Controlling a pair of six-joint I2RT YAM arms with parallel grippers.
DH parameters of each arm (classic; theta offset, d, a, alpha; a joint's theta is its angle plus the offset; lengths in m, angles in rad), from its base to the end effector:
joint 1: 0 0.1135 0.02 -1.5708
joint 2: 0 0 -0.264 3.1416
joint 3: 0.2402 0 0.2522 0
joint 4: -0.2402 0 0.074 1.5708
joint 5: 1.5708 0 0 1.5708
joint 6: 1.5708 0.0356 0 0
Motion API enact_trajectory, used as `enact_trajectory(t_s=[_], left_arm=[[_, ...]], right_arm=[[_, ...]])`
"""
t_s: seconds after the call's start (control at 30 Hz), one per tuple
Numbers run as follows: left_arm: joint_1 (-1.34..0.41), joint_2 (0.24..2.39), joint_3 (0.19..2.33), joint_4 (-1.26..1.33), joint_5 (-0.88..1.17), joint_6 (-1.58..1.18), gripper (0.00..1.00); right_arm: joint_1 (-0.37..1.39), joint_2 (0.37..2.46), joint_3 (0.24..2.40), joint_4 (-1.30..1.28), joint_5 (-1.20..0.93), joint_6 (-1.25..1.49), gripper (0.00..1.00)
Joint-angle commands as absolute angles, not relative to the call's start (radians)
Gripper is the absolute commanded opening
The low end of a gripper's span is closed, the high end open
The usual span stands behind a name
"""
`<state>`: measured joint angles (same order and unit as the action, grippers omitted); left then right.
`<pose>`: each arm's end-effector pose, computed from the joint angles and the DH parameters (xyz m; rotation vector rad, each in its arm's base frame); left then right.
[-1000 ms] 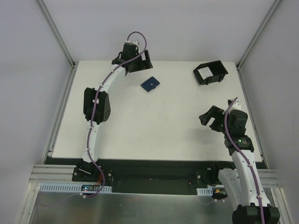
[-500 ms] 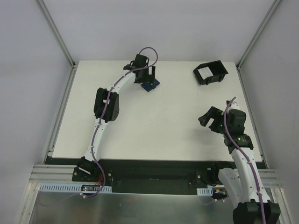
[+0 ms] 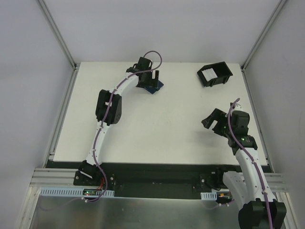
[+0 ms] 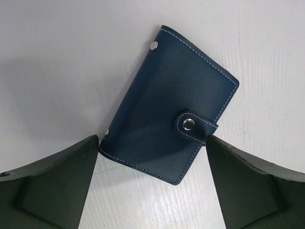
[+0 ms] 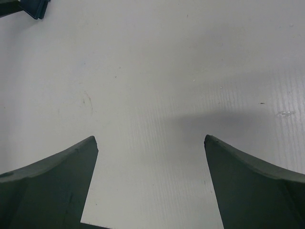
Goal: Put the credit cards into the card holder
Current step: Move the card holder to the center of the board.
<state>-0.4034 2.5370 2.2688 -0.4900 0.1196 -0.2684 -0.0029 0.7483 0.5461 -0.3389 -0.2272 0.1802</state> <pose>0.5214 -0.2271 0.1813 0.2208 2.3607 -0.4701 0.1717 0.0075 0.2467 0.0573 2.1147 0.3456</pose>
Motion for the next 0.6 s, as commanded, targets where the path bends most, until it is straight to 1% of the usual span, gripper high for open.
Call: enact_trajectory(t_s=[0.0,0.07,0.2,0.3,0.4,0.43,0.5,0.53,0.57], left_arm=[[-0.416,2.487,2.203,-0.552,0.15,-0.242,0.91],[-0.417,2.47,2.181,-0.554,0.141,-0.236,0.86],[-0.42,2.447,2.154,-0.555,0.133,-0.224,0.73],[-0.422,2.438,2.143,-0.557,0.126,-0.221,0.71],[-0.423,2.431,2.134,-0.56,0.129,-0.212,0.65],[-0.425,2.43,2.134,-0.558,0.129,-0.209,0.64],[-0.426,2.433,2.137,-0.558,0.138,-0.206,0.57],[-0.425,2.434,2.138,-0.558,0.141,-0.206,0.56],[-0.426,2.436,2.14,-0.557,0.144,-0.206,0.5]], right_arm=[[-0.002,0.752,0.558,-0.304,-0.253,0.204,0.96],[-0.002,0.752,0.554,-0.301,-0.253,0.206,0.96],[-0.002,0.753,0.549,-0.296,-0.255,0.207,0.96],[-0.002,0.758,0.548,-0.295,-0.255,0.209,0.96],[-0.002,0.765,0.548,-0.295,-0.256,0.21,0.96],[-0.002,0.768,0.546,-0.295,-0.256,0.209,0.96],[-0.002,0.772,0.548,-0.293,-0.259,0.209,0.96],[-0.002,0.776,0.548,-0.291,-0.262,0.209,0.96],[-0.002,0.778,0.548,-0.291,-0.262,0.209,0.96]])
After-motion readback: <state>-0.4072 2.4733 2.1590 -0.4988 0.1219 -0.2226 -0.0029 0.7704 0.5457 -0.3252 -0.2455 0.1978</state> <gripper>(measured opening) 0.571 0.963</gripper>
